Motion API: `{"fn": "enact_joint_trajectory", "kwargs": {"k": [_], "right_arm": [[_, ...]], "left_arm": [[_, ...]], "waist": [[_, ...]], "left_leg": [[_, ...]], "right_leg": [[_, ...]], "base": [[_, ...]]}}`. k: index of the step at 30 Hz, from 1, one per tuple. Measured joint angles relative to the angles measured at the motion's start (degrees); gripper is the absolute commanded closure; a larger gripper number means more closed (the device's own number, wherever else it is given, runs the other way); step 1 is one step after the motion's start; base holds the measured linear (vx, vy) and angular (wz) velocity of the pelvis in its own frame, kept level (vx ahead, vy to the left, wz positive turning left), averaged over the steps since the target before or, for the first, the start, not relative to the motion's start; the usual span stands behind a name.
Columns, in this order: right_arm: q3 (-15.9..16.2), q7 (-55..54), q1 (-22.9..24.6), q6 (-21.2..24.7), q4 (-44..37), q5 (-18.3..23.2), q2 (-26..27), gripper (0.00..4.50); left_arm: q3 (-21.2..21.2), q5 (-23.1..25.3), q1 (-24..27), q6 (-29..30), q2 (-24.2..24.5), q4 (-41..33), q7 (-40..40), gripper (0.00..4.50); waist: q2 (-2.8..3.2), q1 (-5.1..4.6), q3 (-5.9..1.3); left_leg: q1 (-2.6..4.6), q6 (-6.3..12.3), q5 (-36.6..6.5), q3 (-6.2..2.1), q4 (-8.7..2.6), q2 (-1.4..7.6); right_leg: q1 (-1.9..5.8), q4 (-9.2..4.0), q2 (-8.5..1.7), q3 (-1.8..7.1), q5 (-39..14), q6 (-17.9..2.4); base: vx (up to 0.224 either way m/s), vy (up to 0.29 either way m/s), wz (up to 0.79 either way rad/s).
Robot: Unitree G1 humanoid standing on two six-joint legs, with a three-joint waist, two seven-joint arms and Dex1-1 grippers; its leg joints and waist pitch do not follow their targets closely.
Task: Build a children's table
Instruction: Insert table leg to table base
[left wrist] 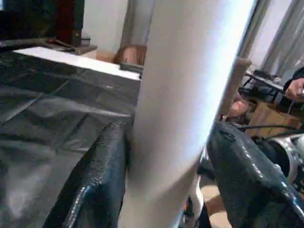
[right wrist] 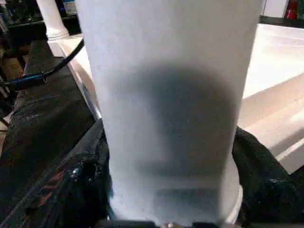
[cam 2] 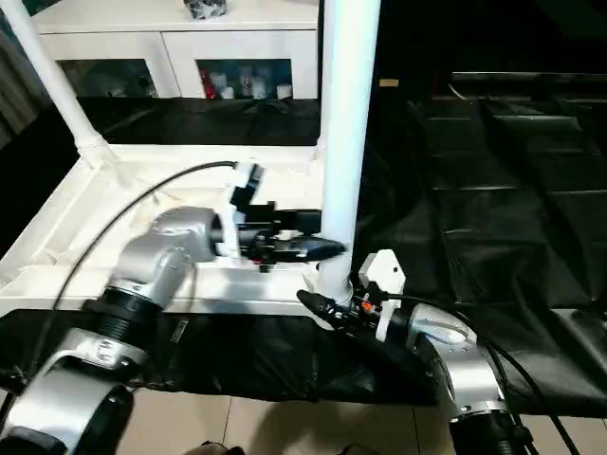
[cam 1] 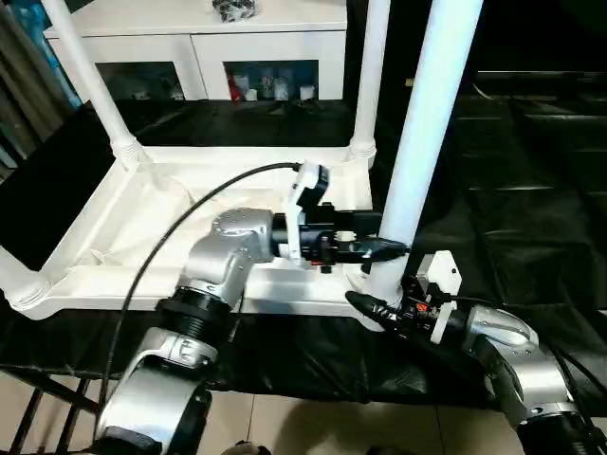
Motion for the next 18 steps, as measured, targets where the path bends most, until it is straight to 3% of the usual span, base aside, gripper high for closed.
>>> {"fn": "enact_joint_trajectory", "kwargs": {"k": [3,4,15,16,18], "right_arm": [[0.12,0.44,0.02,-0.04,0.06,0.01,-0.07,1.76],[0.12,0.47,0.02,-0.04,0.09,-0.02,-0.20,1.76],[0.07,-0.60,0.62,-0.52,0.53,-0.38,-0.23,1.76],[0.02,-0.78,0.64,-0.38,0.52,-0.42,-0.19,1.20],[-0.06,-1.73,0.71,0.23,0.37,-0.59,-0.11,1.06]], "left_arm": [[-0.28,0.08,-0.01,-0.93,-0.03,-0.01,0.43,2.12],[-0.40,0.14,0.00,-0.94,-0.04,-0.01,0.50,2.43],[-3.74,3.44,-0.01,-4.46,-0.39,-0.95,2.39,2.55],[-4.19,3.95,-0.06,-4.79,-0.45,-1.15,2.76,2.56],[-5.16,4.97,-0.32,-5.08,-0.91,-1.61,3.83,2.57]], "waist": [[0.03,-0.09,-0.06],[0.02,-0.04,-0.08],[-0.34,-0.09,-0.44],[-0.40,-0.13,-0.48],[-0.47,-0.19,-0.53]], "left_leg": [[0.00,0.00,0.00,-0.02,0.00,0.00],[0.00,0.00,0.00,-0.02,0.01,0.00],[0.15,0.00,0.00,-0.05,0.05,-0.01],[0.17,0.00,0.00,-0.05,0.06,-0.01],[0.19,0.00,0.00,-0.06,0.14,-0.01]], "right_leg": [[0.02,0.00,0.00,-0.01,0.00,0.00],[0.03,0.00,0.00,-0.01,0.00,0.00],[0.23,-0.02,0.00,-0.01,-0.04,0.07],[0.26,-0.03,0.00,-0.01,-0.05,0.08],[0.32,-0.05,0.00,0.01,-0.06,0.09]], "base": [[0.000,0.000,0.00],[0.000,0.000,0.00],[0.000,0.000,0.00],[0.000,0.000,0.00],[0.000,0.000,0.00]]}}
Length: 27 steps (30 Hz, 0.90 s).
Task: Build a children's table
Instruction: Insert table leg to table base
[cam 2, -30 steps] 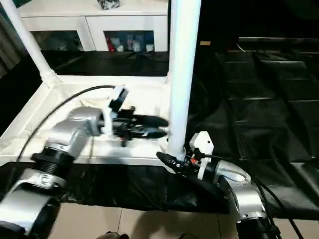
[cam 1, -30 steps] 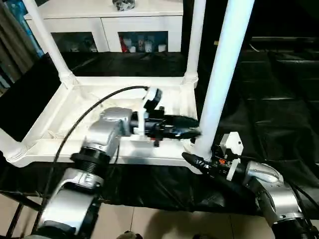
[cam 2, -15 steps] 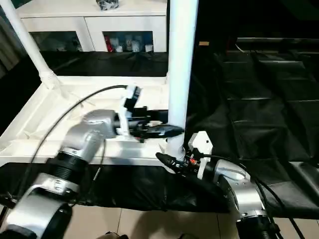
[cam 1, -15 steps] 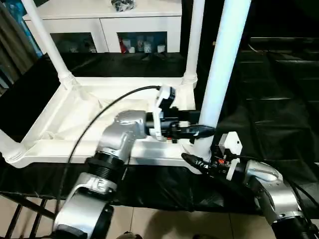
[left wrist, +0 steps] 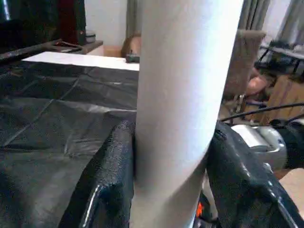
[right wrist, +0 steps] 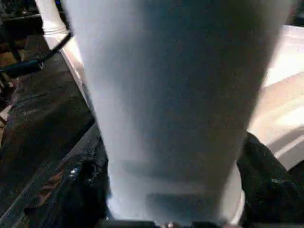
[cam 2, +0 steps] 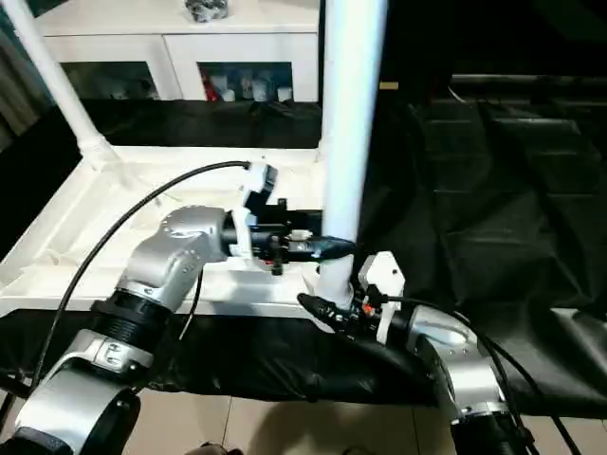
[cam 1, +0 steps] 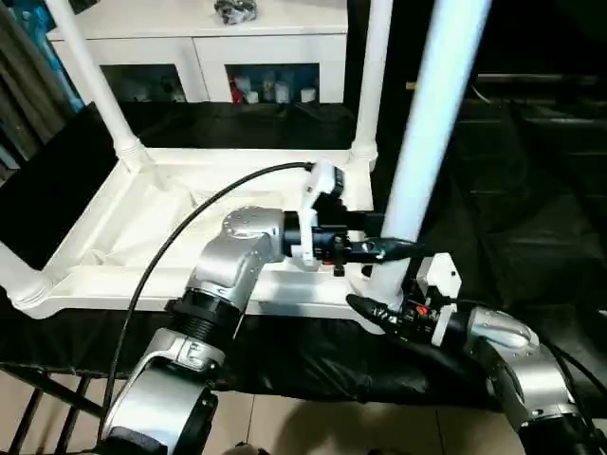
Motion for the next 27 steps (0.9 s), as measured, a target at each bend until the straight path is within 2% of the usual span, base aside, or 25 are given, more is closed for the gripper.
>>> {"fn": "enact_joint_trajectory", "kwargs": {"k": [3,7,11,13,15,21,22,27], "right_arm": [[-0.72,-0.89,1.40,0.96,-1.83,0.26,-0.07,0.73],[-1.18,-1.29,3.07,3.41,-6.25,1.19,-1.13,0.50],[-3.03,-1.39,3.32,6.41,-11.89,3.52,-3.55,0.47],[-4.61,-1.41,2.97,7.94,-12.89,4.34,-5.12,0.47],[-4.84,-1.11,2.59,9.31,-13.41,5.10,-5.91,0.47],[-3.91,0.67,1.00,12.53,-14.07,4.60,-8.89,0.47],[-3.68,0.78,0.99,12.96,-14.09,4.52,-9.23,0.47],[-2.54,1.03,-0.74,14.48,-13.93,3.49,-9.34,0.47]], "left_arm": [[-1.16,1.21,-0.71,-0.06,-0.75,-0.15,1.35,2.58],[-2.38,1.98,-1.48,-0.12,-1.05,-0.14,1.83,2.59],[-3.07,2.13,-1.60,-0.51,-1.29,-0.11,2.41,2.59],[-3.22,2.14,-1.67,-0.58,-1.34,0.00,2.54,2.59],[-3.27,2.14,-1.70,-0.65,-1.32,0.13,2.81,2.59],[-2.19,1.77,-1.75,-0.72,-1.30,1.17,4.51,2.60],[-1.69,1.63,-1.75,-0.56,-1.23,1.39,5.00,2.60],[0.27,0.85,-2.03,-0.41,-0.59,2.65,6.98,2.61]], "waist": [[-0.01,-0.04,0.01],[0.00,-0.27,0.02],[0.00,-0.66,0.01],[-0.02,-0.73,0.02],[-0.02,-0.96,0.02],[-0.16,-1.36,0.07],[-0.33,-1.46,0.10],[-0.55,-1.84,0.21]], "left_leg": [[-0.03,0.00,0.00,0.01,0.04,-0.06],[-0.10,0.00,0.00,0.00,0.03,-0.06],[-0.14,0.00,0.00,0.00,-0.02,-0.07],[-0.14,0.00,0.00,-0.01,-0.06,-0.07],[-0.14,0.01,0.00,-0.01,-0.11,-0.06],[-0.13,0.01,0.00,-0.01,-0.10,-0.07],[-0.14,0.01,0.00,-0.01,-0.10,-0.07],[-0.14,0.02,0.01,-0.04,-0.06,-0.07]], "right_leg": [[0.01,-0.03,-0.03,0.06,-0.02,0.03],[-0.03,-0.13,-0.03,0.06,-0.02,0.04],[-0.04,-0.16,-0.03,0.06,-0.02,0.04],[-0.06,-0.17,-0.03,0.04,-0.02,0.04],[-0.07,-0.18,-0.02,0.02,-0.02,0.04],[-0.06,-0.20,-0.02,0.02,-0.02,0.05],[-0.08,-0.21,-0.02,0.03,-0.03,0.05],[-0.24,-0.26,-0.02,-0.01,-0.03,0.06]], "base": [[0.000,0.000,0.00],[0.000,0.000,0.00],[0.000,0.000,0.00],[0.000,0.000,0.00],[0.000,0.000,0.00],[0.000,0.000,0.00],[0.000,0.000,0.00],[0.000,0.000,0.00]]}}
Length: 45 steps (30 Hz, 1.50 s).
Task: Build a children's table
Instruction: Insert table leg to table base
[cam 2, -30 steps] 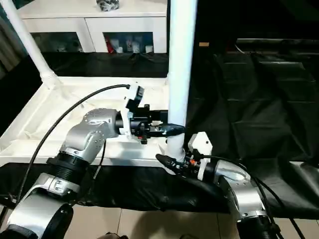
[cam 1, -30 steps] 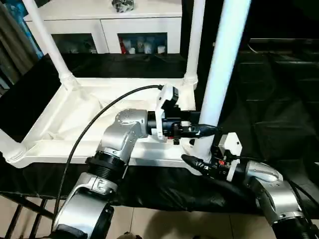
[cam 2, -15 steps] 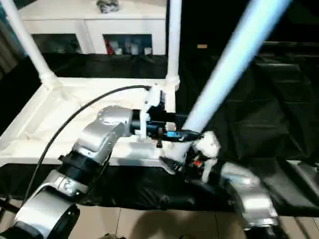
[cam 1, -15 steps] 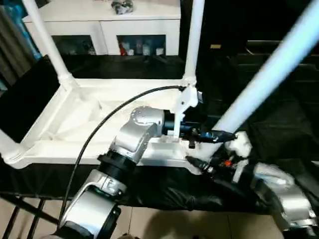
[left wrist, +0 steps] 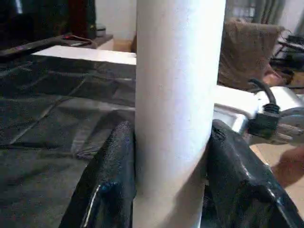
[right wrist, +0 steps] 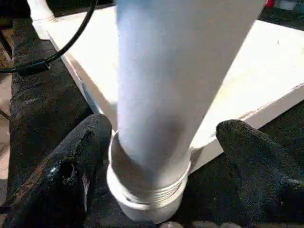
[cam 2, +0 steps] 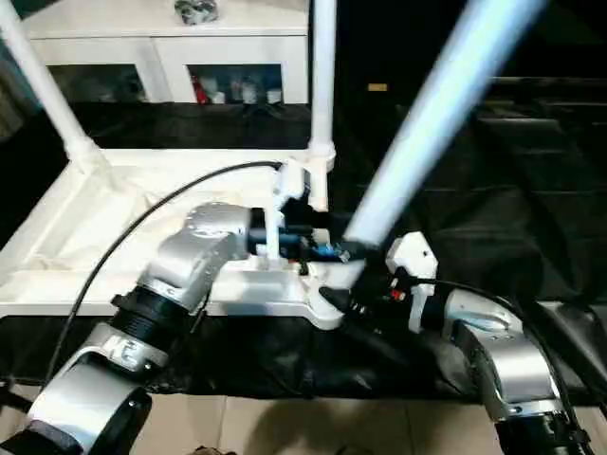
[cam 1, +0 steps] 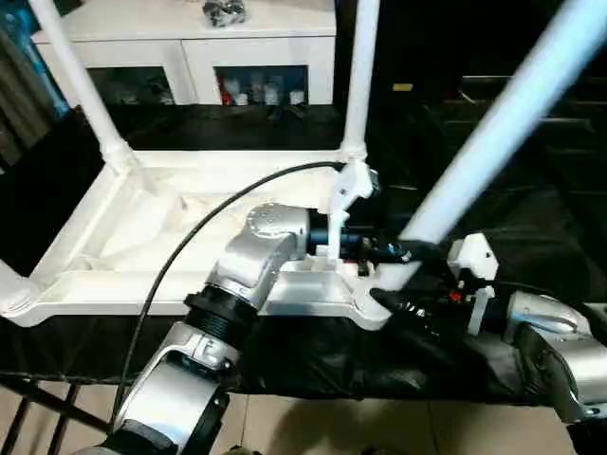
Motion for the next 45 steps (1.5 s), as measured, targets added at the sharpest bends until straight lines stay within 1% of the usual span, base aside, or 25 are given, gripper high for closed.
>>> {"fn": "enact_joint_trajectory", "kwargs": {"k": [4,7,11,13,20,21,24,26,29,30,31,34,38,43,44,45], "right_arm": [[1.15,-0.05,-2.26,0.91,0.46,-0.72,-0.09,0.47],[1.57,-0.20,-2.83,1.40,0.85,-0.83,0.25,0.47],[2.01,-0.72,-5.05,2.45,3.11,-0.87,1.24,0.47],[2.02,-1.33,-6.63,3.13,4.84,-0.90,2.54,0.47],[2.14,-0.80,-8.36,4.20,8.39,0.37,4.85,0.47],[2.14,0.01,-8.45,4.64,9.04,1.00,4.91,0.75],[2.23,1.18,-8.45,4.99,9.41,1.37,4.90,0.87],[2.76,1.70,-8.72,4.96,10.06,1.35,4.93,1.17],[3.16,2.36,-9.04,4.84,11.20,1.16,5.01,1.36],[3.23,2.39,-9.07,4.67,11.56,1.12,5.01,1.61],[3.25,2.47,-9.11,4.54,11.70,1.12,5.01,1.61],[3.57,2.74,-9.35,4.28,11.84,0.95,4.85,1.80],[3.72,3.40,-9.50,3.91,11.84,0.36,4.58,1.90],[3.83,3.96,-9.50,3.11,11.83,-0.15,3.99,1.91],[3.83,3.96,-9.50,3.11,11.83,-0.15,3.98,1.35],[3.82,3.96,-9.50,3.17,11.82,-0.13,3.98,1.21]], "left_arm": [[1.01,-0.12,-0.76,0.00,1.06,1.03,1.11,2.61],[1.76,-0.16,-0.72,0.08,1.90,1.01,1.16,2.61],[1.97,-0.64,-0.12,0.63,2.55,-0.18,1.01,2.61],[2.02,-1.42,0.64,0.89,2.78,-1.18,0.79,2.61],[2.92,-2.97,0.69,1.95,3.03,-1.42,-0.04,2.61],[2.93,-3.05,0.69,2.02,3.02,-1.42,-0.06,2.61],[2.95,-3.37,0.69,2.18,3.02,-1.42,-0.08,2.61],[2.94,-3.49,0.70,2.22,3.04,-1.42,-0.06,2.61],[2.93,-3.51,0.70,2.22,3.14,-1.42,-0.04,2.61],[2.92,-3.50,0.70,2.23,3.15,-1.42,-0.05,2.61],[2.91,-3.50,0.70,2.23,3.16,-1.42,-0.05,2.61],[2.88,-3.50,0.71,2.28,3.23,-1.51,-0.07,2.61],[2.66,-3.50,0.77,2.27,3.29,-1.71,-0.24,2.61],[1.92,-3.48,0.80,2.24,3.50,-2.37,-0.34,2.61],[1.92,-3.48,0.80,2.23,3.50,-2.37,-0.34,2.61],[1.91,-3.48,0.80,2.22,3.50,-2.37,-0.34,2.61]], "waist": [[-0.29,-0.24,0.17],[-0.48,-0.53,0.28],[-0.62,-1.08,0.36],[-0.71,-1.23,0.39],[-0.81,-0.42,0.45],[-0.81,-0.18,0.45],[-0.81,0.39,0.45],[-0.81,0.50,0.45],[-0.81,0.55,0.45],[-0.81,0.56,0.46],[-0.81,0.55,0.45],[-0.81,0.56,0.45],[-0.81,0.64,0.45],[-0.81,1.01,0.45],[-0.81,1.04,0.45],[-0.81,1.06,0.45]], "left_leg": [[0.01,0.00,0.00,-0.07,0.01,0.00],[0.01,0.00,0.00,-0.12,0.00,0.00],[-0.04,0.00,0.00,-0.07,0.01,-0.01],[-0.05,-0.01,-0.01,-0.06,0.01,-0.02],[-0.09,-0.01,-0.03,-0.04,-0.13,-0.02],[-0.09,-0.01,-0.03,-0.04,-0.14,-0.02],[-0.08,-0.02,-0.03,-0.04,-0.14,0.00],[-0.08,-0.02,-0.03,-0.04,-0.14,-0.01],[-0.08,-0.02,-0.03,-0.03,-0.11,-0.01],[-0.08,-0.02,-0.03,-0.02,-0.09,-0.01],[-0.08,-0.02,-0.03,-0.02,-0.09,-0.01],[-0.07,-0.02,-0.03,-0.02,-0.09,-0.01],[-0.07,-0.02,-0.03,-0.02,-0.10,0.00],[-0.08,-0.02,-0.03,-0.02,-0.09,-0.01],[-0.08,-0.02,-0.03,-0.02,-0.09,-0.01],[-0.08,-0.02,-0.03,-0.02,-0.09,-0.01]], "right_leg": [[-0.11,-0.09,0.00,-0.08,0.00,0.01],[-0.13,-0.24,0.00,-0.13,0.00,0.01],[-0.13,-0.41,0.00,-0.08,0.01,-0.01],[-0.13,-0.42,0.00,-0.05,0.03,-0.05],[-0.16,-0.39,0.01,-0.08,0.49,-0.66],[-0.16,-0.38,0.01,-0.08,0.50,-0.67],[-0.17,-0.37,0.02,-0.09,0.50,-0.67],[-0.17,-0.36,0.02,-0.08,0.50,-0.66],[-0.16,-0.36,0.01,-0.07,0.49,-0.66],[-0.16,-0.36,0.01,-0.07,0.49,-0.66],[-0.16,-0.36,0.01,-0.06,0.49,-0.66],[-0.16,-0.35,0.01,-0.07,0.50,-0.66],[-0.16,-0.33,0.01,-0.07,0.52,-0.69],[-0.15,-0.33,0.01,-0.06,0.52,-0.70],[-0.15,-0.33,0.01,-0.06,0.53,-0.71],[-0.15,-0.33,0.01,-0.06,0.53,-0.71]], "base": [[0.000,0.000,0.00],[0.000,0.000,0.00],[0.000,0.000,0.00],[0.000,0.000,0.00],[0.000,0.000,0.00],[0.000,0.000,0.00],[0.000,0.000,0.00],[0.000,0.000,0.00],[0.000,0.000,0.00],[0.000,0.000,0.00],[0.000,0.000,0.00],[0.000,0.000,0.00],[0.000,0.000,0.00],[0.000,0.000,0.00],[0.000,0.000,0.00],[0.000,0.000,0.00]]}}
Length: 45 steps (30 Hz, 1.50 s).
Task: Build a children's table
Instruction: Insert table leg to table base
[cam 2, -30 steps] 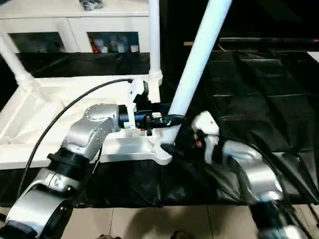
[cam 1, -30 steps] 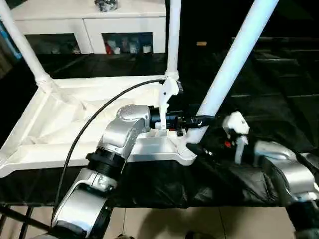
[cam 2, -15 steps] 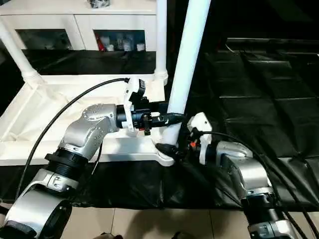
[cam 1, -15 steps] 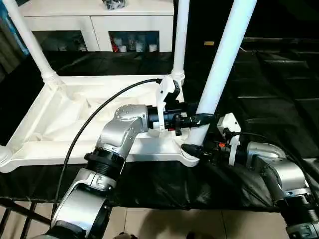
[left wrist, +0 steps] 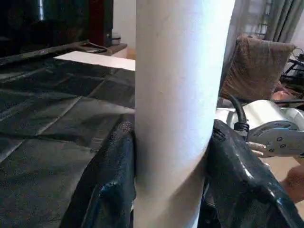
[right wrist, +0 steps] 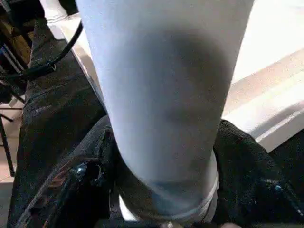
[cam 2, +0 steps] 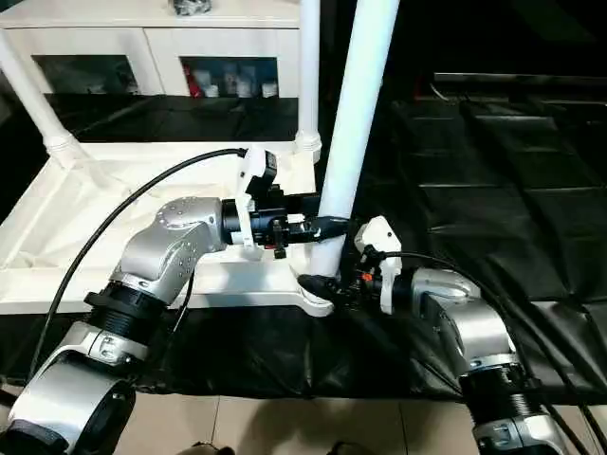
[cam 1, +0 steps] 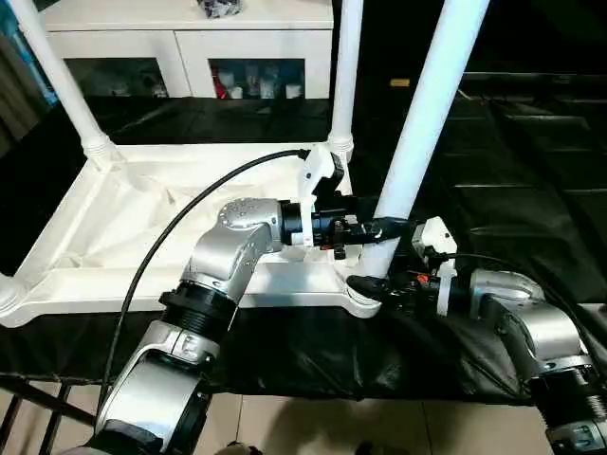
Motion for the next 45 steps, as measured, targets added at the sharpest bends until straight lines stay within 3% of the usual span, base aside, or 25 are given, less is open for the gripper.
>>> {"fn": "enact_joint_trajectory", "kwargs": {"k": [23,34,42,45], "right_arm": [[-0.16,0.47,-0.52,-2.41,-0.46,0.04,1.62,1.21],[-0.43,0.43,-0.60,-2.70,-0.29,0.02,1.77,2.27],[-0.04,0.49,-0.63,-3.73,-0.35,-0.76,1.61,2.53],[-0.04,0.45,-0.63,-3.77,-0.35,-0.87,1.61,2.54]], "left_arm": [[-0.60,0.00,0.04,0.14,0.05,-0.38,-0.01,2.61],[-1.05,0.00,0.17,0.15,0.18,-0.77,-0.24,2.61],[-1.20,0.03,0.14,0.36,0.19,-0.79,0.35,2.63],[-1.06,-0.33,-0.01,1.69,0.18,-0.81,0.35,1.93]], "waist": [[0.01,0.14,-0.01],[0.01,0.41,-0.01],[0.01,0.47,-0.02],[0.01,0.48,-0.02]], "left_leg": [[0.02,0.00,0.00,0.00,0.01,0.01],[0.11,-0.01,0.00,-0.01,0.03,0.02],[0.18,-0.01,0.00,-0.03,0.07,0.04],[0.18,-0.01,0.00,-0.03,0.11,0.03]], "right_leg": [[0.01,0.05,0.00,-0.01,0.02,-0.03],[0.01,0.33,0.00,0.00,0.01,-0.02],[0.01,0.53,0.00,0.00,-0.01,0.02],[0.01,0.54,0.00,0.01,-0.04,0.06]], "base": [[0.000,0.000,0.00],[0.000,0.000,0.00],[0.000,0.000,0.00],[0.000,0.000,0.00]]}}
